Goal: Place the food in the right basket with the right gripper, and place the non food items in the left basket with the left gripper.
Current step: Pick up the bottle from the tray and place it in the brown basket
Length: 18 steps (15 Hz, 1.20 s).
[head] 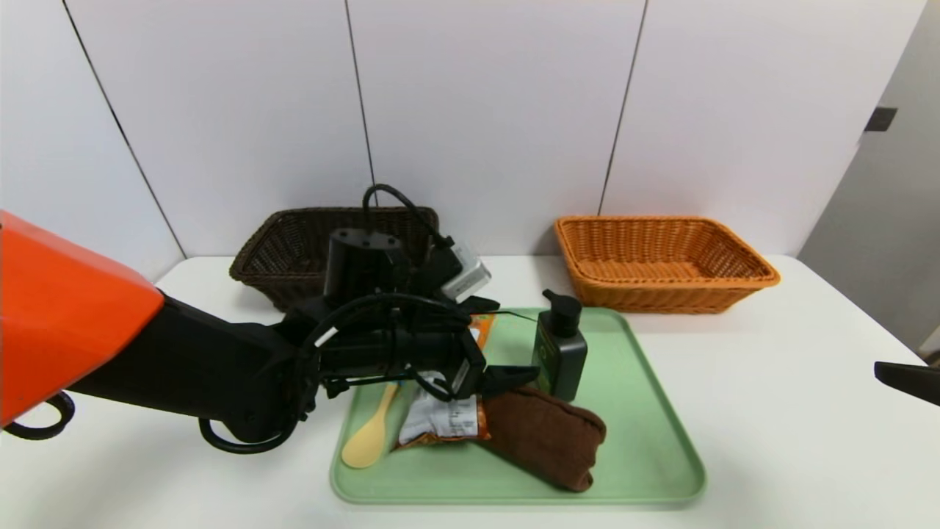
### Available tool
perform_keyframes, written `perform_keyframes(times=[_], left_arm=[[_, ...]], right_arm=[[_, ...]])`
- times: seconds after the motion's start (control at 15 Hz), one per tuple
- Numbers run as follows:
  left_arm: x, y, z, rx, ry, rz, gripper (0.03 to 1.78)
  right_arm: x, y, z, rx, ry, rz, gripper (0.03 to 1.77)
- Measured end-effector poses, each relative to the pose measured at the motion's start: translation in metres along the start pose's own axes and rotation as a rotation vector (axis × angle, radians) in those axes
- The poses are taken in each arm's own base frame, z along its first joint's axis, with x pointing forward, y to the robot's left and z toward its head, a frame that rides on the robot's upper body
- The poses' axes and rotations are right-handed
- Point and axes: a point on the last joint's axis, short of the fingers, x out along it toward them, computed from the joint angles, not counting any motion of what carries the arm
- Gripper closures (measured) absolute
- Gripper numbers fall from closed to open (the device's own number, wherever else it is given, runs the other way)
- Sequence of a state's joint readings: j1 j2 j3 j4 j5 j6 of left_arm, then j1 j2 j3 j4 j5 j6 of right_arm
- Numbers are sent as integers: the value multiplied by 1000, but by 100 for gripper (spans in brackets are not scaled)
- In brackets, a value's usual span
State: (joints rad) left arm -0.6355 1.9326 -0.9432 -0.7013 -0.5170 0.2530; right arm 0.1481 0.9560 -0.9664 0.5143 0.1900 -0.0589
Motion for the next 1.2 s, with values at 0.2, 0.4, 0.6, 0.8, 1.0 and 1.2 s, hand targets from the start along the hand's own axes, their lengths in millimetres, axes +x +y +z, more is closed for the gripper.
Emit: perform_keyframes(times=[0.2,0.4,0.6,0.8,1.0,1.2], left_arm=[[10,0,-3,-27,3,-14,12],[19,-1,-3,-17,-23,-20,12],[27,-4,1,-19,-68,-28,12],[35,-9,-1,-18,-69,-49,12],[43,-12,-2,-14,-70,-63,12],[51,-13,1,-4,-83,-71,12]], right_arm=[[-2,0,0,-1,-4,0,10],[-3,1,-1,-2,-7,0,10],[-5,1,-2,-2,-12,1,10],[-6,1,-3,-3,-12,2,10],[-6,1,-4,-2,-12,2,10],[-6,1,-4,-2,-9,3,10]])
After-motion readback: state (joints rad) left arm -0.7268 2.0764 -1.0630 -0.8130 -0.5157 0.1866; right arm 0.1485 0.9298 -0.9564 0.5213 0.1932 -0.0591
